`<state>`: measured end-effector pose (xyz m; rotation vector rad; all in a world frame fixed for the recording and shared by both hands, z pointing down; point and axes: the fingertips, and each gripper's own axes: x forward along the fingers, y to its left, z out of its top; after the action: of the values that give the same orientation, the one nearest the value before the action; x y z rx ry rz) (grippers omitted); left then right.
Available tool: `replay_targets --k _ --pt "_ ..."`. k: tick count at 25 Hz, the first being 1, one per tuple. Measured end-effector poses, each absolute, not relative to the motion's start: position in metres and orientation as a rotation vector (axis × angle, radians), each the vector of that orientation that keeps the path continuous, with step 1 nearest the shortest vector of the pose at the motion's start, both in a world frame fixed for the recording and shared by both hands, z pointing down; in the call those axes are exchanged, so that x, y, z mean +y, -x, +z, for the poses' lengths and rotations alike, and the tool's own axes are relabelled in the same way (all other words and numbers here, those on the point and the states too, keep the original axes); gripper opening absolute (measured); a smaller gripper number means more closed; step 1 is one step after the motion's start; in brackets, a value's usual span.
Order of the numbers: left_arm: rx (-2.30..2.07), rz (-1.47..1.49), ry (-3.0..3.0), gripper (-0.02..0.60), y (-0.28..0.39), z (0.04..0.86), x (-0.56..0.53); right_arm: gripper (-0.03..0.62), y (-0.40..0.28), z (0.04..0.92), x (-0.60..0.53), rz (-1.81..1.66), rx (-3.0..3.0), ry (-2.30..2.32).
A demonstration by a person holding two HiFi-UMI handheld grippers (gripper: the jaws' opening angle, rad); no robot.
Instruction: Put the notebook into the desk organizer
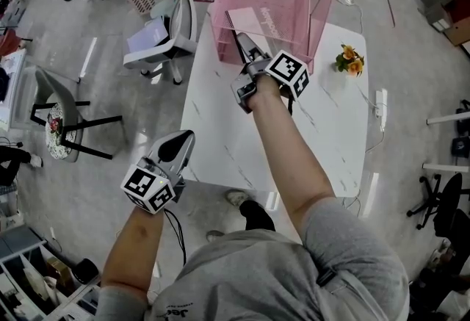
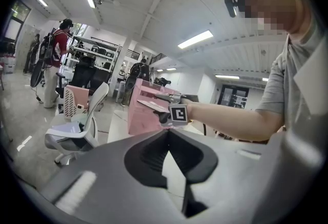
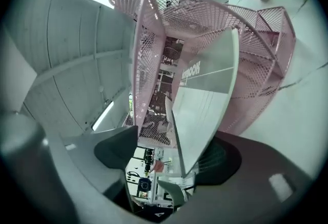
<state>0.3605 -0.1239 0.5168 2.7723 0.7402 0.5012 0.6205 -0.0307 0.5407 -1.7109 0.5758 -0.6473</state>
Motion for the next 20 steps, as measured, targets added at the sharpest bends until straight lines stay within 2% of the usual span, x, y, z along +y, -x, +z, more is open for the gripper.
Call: replay_targets --k 1,4,11,20 --pt "0.736 0.503 -2.772 0.057 -0.359 0.517 -0.124 0.335 -0.619 0.544 -0.031 -0.661 0.585 1.703" --pt "0.722 0.506 -2.771 0.057 -0.354 0.518 -0.125 0.350 -0.610 0.558 -0.030 -0.692 0.604 1.695" --pt "0.664 0.471 -2.779 0.057 -0.342 0.509 -0.134 0.354 -0.566 0.573 -0.036 -0.769 0.801 1.687" --pt "0.496 0.303 -2.819 0.057 -0.310 0.465 -0.158 0.350 -0.483 0.525 -0.067 -0.842 1.291 1.722"
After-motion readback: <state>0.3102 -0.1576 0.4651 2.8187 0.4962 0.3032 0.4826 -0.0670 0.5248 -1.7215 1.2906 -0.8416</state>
